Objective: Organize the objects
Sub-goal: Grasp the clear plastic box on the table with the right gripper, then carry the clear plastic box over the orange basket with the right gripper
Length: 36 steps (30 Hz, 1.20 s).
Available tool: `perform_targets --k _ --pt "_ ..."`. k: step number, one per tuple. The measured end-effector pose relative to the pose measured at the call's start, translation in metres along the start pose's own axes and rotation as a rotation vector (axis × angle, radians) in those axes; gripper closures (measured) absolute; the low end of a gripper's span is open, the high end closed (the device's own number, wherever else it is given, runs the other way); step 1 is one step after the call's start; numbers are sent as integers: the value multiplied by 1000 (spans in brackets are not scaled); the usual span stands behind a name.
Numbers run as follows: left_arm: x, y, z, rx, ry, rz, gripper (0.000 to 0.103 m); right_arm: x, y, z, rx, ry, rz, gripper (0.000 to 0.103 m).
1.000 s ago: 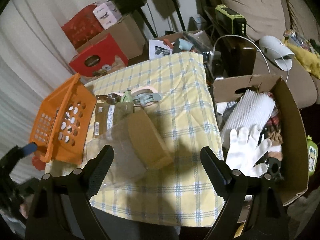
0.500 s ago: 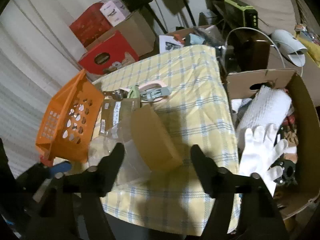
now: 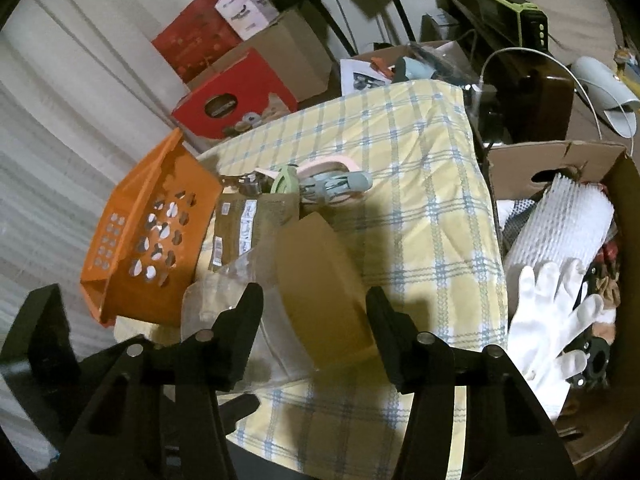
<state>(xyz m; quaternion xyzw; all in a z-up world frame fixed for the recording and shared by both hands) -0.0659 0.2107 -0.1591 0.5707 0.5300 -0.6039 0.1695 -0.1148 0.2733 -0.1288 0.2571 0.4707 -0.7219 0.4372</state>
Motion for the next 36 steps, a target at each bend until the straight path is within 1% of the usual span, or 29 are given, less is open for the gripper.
perform_targets --k 2,6,8,11,14,17,23,27,30,36 --pt "2 0 2 4 -18 -5 51 -2 2 2 -12 8 0 50" --pt "-4 -1 2 -4 -7 -19 53 -8 6 8 -42 25 3 50" --pt "-11 -1 2 2 -12 -33 52 -14 8 14 -67 47 -5 50" --pt "-23 -2 -3 6 3 -42 52 -26 8 22 -100 79 -24 50" --pt "-40 -6 -8 16 9 -71 53 -44 5 34 -122 94 -55 50" --pt "-67 -15 -11 17 24 -115 53 -64 -3 48 -142 93 -96 50" --pt "-117 -37 -7 12 39 -186 53 -99 -26 91 -212 89 -162 50" --pt "-144 -50 10 -5 20 -230 53 -105 -39 121 -247 66 -176 50" --pt "-161 -56 33 -33 -7 -254 53 -100 -47 147 -287 52 -183 50" --pt "-186 -52 87 -99 -83 -290 52 -76 -59 201 -352 -10 -169 50"
Point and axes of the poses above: each gripper's, at about its wrist camera, not at the fingertips, and x roughly the way its jaws point, z to its left, y to its underside, the point moved 10 cm from there along x, roughly the way its jaws point, and after that the axes turned 3 degrees about y, right-handed, at the moved point
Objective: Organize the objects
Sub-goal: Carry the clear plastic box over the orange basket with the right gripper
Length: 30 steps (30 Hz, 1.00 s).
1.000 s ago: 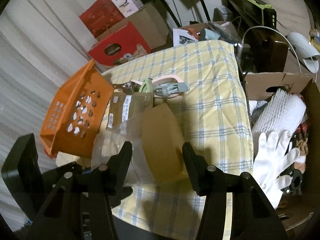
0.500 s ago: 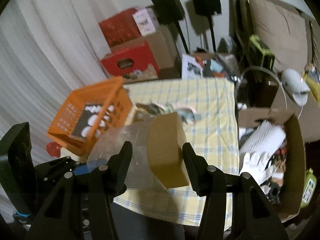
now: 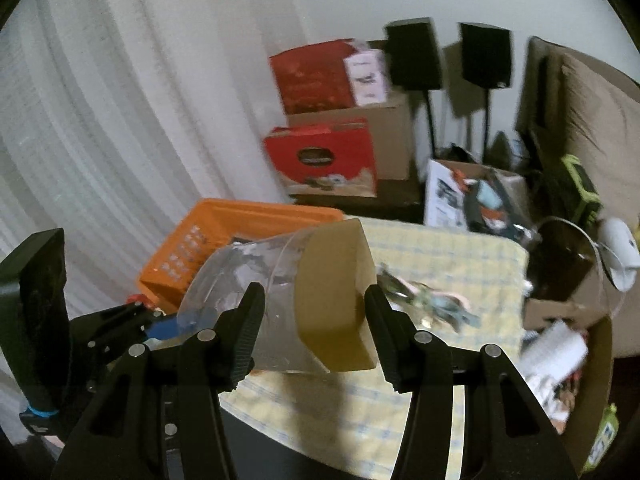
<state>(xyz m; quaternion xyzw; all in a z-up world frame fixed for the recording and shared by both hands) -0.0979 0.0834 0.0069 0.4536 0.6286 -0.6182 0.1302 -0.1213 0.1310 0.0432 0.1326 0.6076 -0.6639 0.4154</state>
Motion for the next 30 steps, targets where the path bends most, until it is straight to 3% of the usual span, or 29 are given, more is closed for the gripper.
perform_targets --k 18,30 --pt "-19 22 197 -220 -212 -13 51 142 -31 150 -172 -147 109 50" --pt "14 51 254 -315 -281 44 51 215 -14 171 -236 -201 194 50"
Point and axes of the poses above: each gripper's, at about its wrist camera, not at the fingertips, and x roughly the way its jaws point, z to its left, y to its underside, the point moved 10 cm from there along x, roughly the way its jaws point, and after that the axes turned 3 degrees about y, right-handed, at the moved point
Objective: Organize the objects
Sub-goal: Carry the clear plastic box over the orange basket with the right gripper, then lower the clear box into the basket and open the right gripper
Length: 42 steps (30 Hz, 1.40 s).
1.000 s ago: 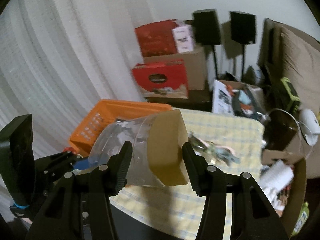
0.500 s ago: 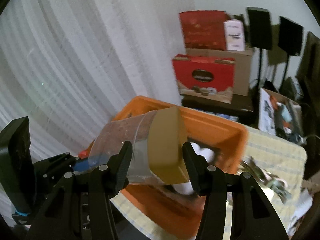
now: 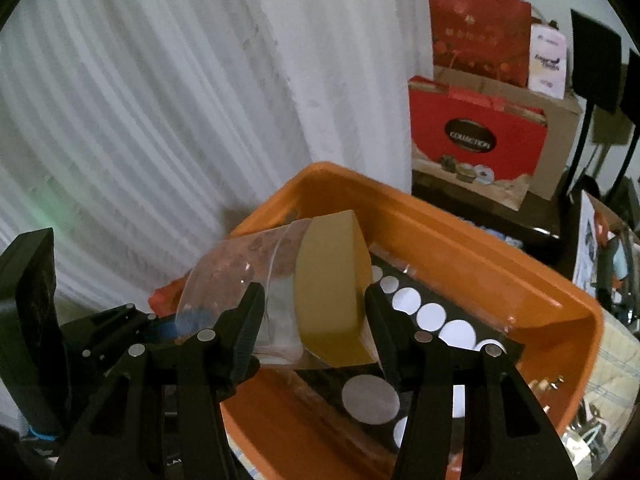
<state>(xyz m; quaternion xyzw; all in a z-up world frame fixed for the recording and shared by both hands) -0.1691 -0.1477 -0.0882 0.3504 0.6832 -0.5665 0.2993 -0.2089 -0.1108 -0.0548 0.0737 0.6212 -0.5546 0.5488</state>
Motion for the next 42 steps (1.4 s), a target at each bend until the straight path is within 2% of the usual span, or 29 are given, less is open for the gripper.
perform_targets --k 5,11,18,20,22,24,25,26,31,35,39,42 --pt "16 9 3 -3 -23 30 51 17 5 -10 30 -11 24 50" --pt "35 15 -2 27 -80 51 51 33 16 -21 55 38 57 50" --pt "27 17 2 14 -42 49 48 1 15 -44 147 69 9 46" --pt "16 14 7 -9 -18 32 40 -7 19 -51 175 82 20 46" --pt "3 8 12 -27 12 5 37 -11 29 -53 203 61 58 44" --pt "-9 3 18 -32 21 -20 33 -12 39 -51 207 33 99 52" --pt "-14 -1 23 -35 14 -34 30 -11 44 -49 208 24 120 63" --pt "-18 -4 30 -41 0 -46 28 -7 50 -47 210 8 148 66" --pt "-18 -12 55 -101 -12 -43 28 13 66 -31 199 -33 232 66" --pt "-13 -4 65 -109 -16 -18 28 31 61 -27 205 -23 252 65" --pt "-6 0 66 -104 -10 -1 28 37 42 -24 199 -22 228 65" --pt "-6 0 65 -96 -9 1 28 41 29 -22 162 12 210 63"
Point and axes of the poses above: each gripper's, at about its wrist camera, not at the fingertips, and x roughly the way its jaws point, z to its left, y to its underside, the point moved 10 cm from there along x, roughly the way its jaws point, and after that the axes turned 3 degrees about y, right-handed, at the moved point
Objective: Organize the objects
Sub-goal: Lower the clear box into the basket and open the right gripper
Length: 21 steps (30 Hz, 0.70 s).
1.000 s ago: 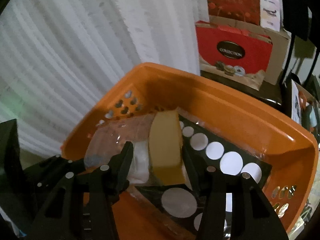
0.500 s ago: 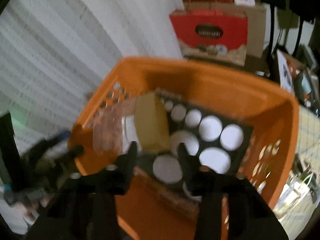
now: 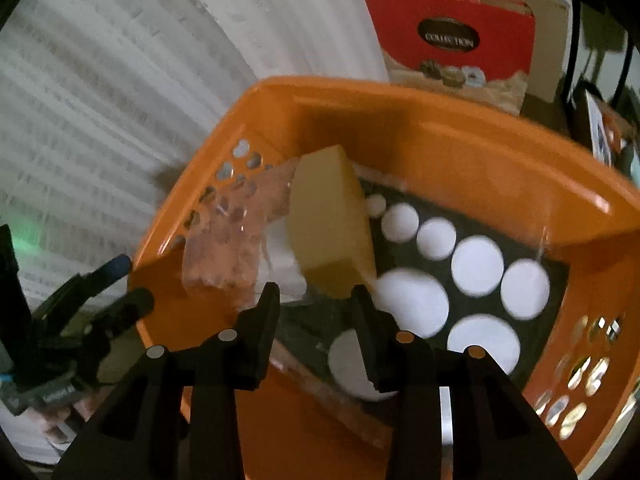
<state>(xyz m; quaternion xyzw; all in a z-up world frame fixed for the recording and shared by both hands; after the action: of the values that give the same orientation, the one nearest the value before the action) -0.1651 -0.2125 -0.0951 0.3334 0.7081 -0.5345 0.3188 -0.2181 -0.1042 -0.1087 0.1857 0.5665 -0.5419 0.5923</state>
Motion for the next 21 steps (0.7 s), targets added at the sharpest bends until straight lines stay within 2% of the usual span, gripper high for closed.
perform_targets --k 3,6,9,13,16,19,21 --pt "1 0 -3 14 -4 5 28 1 -11 1 -9 16 -12 62" --pt "1 0 -6 30 -6 5 28 3 -22 8 -39 19 -40 57" --pt "0 2 -8 44 -10 6 28 8 -27 13 -87 58 -46 50" --pt "-1 2 -7 40 -1 4 28 11 -22 10 16 -15 -12 41" --pt "0 2 -7 47 -4 7 28 14 -28 -3 112 -23 -14 39" --pt "0 1 -7 53 -1 8 28 21 -36 -17 247 -88 -11 38" --pt "-1 1 -6 51 3 8 28 20 -43 -18 259 -109 -39 38"
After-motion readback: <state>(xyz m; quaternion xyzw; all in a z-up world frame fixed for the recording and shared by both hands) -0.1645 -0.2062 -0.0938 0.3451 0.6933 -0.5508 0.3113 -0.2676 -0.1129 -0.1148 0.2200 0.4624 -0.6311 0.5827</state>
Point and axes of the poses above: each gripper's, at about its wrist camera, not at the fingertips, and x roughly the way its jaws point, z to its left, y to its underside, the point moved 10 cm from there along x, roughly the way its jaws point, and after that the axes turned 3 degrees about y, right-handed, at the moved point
